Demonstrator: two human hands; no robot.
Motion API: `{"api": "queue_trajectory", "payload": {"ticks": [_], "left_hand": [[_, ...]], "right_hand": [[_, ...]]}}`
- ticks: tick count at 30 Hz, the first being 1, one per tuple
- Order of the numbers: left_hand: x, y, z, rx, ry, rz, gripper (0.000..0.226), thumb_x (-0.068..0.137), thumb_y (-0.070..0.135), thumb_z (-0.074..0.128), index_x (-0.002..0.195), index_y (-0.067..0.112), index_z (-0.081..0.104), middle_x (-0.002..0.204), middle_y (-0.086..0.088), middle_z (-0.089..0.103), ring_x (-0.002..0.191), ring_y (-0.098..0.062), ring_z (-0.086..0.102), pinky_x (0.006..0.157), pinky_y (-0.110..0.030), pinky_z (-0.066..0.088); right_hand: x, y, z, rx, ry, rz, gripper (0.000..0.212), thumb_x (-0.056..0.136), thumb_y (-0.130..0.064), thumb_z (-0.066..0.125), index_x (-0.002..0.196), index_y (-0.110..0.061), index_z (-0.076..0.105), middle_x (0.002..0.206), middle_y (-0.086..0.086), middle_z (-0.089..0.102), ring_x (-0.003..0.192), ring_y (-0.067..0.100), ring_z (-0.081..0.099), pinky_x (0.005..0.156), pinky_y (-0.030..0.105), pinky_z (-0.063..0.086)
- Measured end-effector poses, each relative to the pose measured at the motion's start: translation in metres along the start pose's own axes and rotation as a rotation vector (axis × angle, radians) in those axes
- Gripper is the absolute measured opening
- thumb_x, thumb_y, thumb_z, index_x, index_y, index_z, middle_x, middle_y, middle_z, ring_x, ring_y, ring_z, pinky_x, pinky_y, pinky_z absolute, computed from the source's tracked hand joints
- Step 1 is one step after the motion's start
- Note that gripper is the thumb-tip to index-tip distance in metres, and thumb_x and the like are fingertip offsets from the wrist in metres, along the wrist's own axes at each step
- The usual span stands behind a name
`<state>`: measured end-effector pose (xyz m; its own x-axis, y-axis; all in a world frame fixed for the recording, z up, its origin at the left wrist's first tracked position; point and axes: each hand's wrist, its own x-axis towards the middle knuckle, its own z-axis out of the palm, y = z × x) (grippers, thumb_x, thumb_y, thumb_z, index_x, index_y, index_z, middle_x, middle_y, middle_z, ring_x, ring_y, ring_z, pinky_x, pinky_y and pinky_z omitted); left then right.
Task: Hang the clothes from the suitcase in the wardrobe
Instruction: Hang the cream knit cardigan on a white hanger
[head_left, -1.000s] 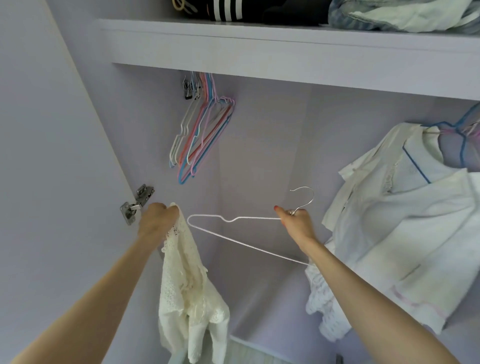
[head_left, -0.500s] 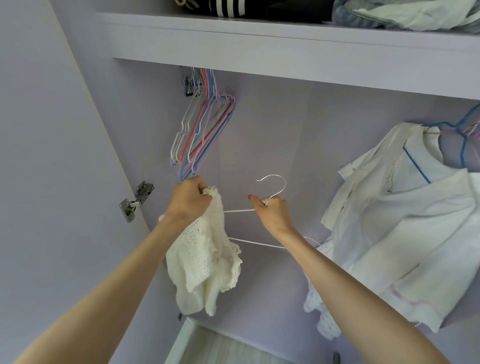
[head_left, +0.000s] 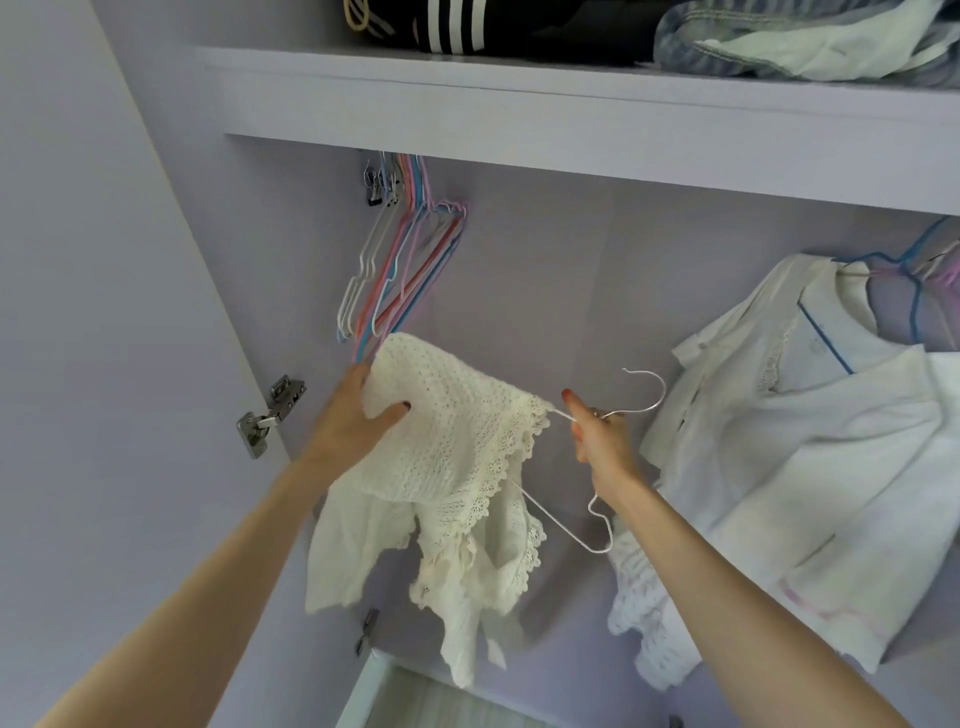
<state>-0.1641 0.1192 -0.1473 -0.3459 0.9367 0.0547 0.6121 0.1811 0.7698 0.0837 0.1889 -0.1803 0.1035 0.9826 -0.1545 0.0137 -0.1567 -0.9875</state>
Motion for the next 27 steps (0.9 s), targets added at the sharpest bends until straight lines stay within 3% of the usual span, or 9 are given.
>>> {"api": "queue_trajectory", "payload": {"ticks": [2,5,8,13,15,17,19,23,27], "left_hand": [[0.000,-0.001,0.003,0.019,-0.040,0.029,0.039,0.093,0.021,0.054,0.130,0.010,0.047,0.123,-0.009,0.058,0.111,-0.026,0.054,0.089,-0.028,0.039],[0.003,0.015,-0.006,0.042,0.138,0.140,0.028,0.096,0.015,0.048,0.122,0.007,0.054,0.097,-0.010,0.061,0.073,-0.017,0.052,0.068,-0.018,0.031],[0.008,0.034,-0.021,0.082,0.290,0.252,0.024,0.096,0.012,0.045,0.118,0.005,0.054,0.091,-0.016,0.062,0.076,-0.018,0.045,0.062,-0.013,0.025],[0.018,0.062,-0.026,0.233,0.295,0.529,0.013,0.084,0.003,0.062,0.096,0.001,0.067,0.094,-0.015,0.064,0.084,-0.021,0.051,0.073,-0.008,0.030],[0.022,0.063,-0.024,0.302,0.267,0.605,0.014,0.082,0.007,0.066,0.094,0.005,0.071,0.093,-0.012,0.068,0.088,-0.029,0.054,0.087,-0.024,0.038],[0.021,0.067,-0.025,0.323,0.287,0.647,0.015,0.081,0.014,0.068,0.095,0.010,0.073,0.092,-0.007,0.070,0.090,-0.032,0.053,0.085,-0.042,0.043],[0.020,0.073,-0.027,0.355,0.322,0.694,0.012,0.082,0.018,0.067,0.092,0.015,0.074,0.091,-0.003,0.071,0.091,-0.032,0.051,0.082,-0.038,0.036],[0.015,0.070,-0.017,0.611,0.307,0.712,0.023,0.085,0.036,0.054,0.082,0.026,0.074,0.090,0.006,0.072,0.099,-0.026,0.053,0.078,-0.034,0.018],[0.008,0.055,-0.005,0.849,0.168,0.690,0.028,0.080,0.051,0.061,0.095,0.028,0.070,0.092,0.007,0.070,0.110,-0.021,0.057,0.101,-0.047,0.006]], "right_hand": [[0.003,-0.003,-0.007,0.059,-0.011,-0.007,0.050,0.089,-0.021,0.061,0.056,-0.022,0.024,0.037,-0.013,0.021,0.033,0.004,0.016,0.038,0.018,0.015],[0.006,-0.007,-0.016,0.075,-0.014,-0.031,0.051,0.090,-0.018,0.060,0.055,-0.022,0.022,0.038,-0.013,0.019,0.035,0.005,0.014,0.037,0.017,0.013],[0.007,0.002,-0.025,0.008,0.009,-0.012,0.054,0.089,-0.022,0.062,0.052,-0.022,0.023,0.039,-0.012,0.020,0.036,0.005,0.015,0.039,0.018,0.017],[-0.001,0.024,-0.015,0.044,0.005,0.034,0.050,0.085,-0.021,0.065,0.052,-0.022,0.028,0.046,-0.005,0.025,0.045,0.011,0.021,0.048,0.025,0.021],[-0.002,0.022,-0.010,0.116,0.015,0.069,0.052,0.087,-0.020,0.064,0.052,-0.022,0.025,0.042,-0.009,0.021,0.039,0.007,0.016,0.042,0.021,0.016],[-0.004,0.020,-0.004,0.171,0.026,0.100,0.043,0.089,-0.015,0.061,0.054,-0.020,0.036,0.044,-0.009,0.025,0.036,0.004,0.017,0.038,0.017,0.017],[-0.010,0.017,0.008,0.093,0.019,0.082,0.039,0.091,-0.014,0.057,0.055,-0.017,0.041,0.048,-0.005,0.031,0.035,0.003,0.023,0.038,0.015,0.020],[-0.018,0.000,0.034,0.020,-0.056,-0.042,0.055,0.097,-0.032,0.047,0.048,-0.016,0.028,0.033,-0.011,0.027,0.031,0.004,0.024,0.045,0.022,0.025],[-0.016,-0.022,0.041,0.085,-0.072,-0.062,0.052,0.097,-0.039,0.043,0.051,-0.014,0.040,0.040,-0.004,0.040,0.036,0.007,0.033,0.049,0.023,0.031]]}}
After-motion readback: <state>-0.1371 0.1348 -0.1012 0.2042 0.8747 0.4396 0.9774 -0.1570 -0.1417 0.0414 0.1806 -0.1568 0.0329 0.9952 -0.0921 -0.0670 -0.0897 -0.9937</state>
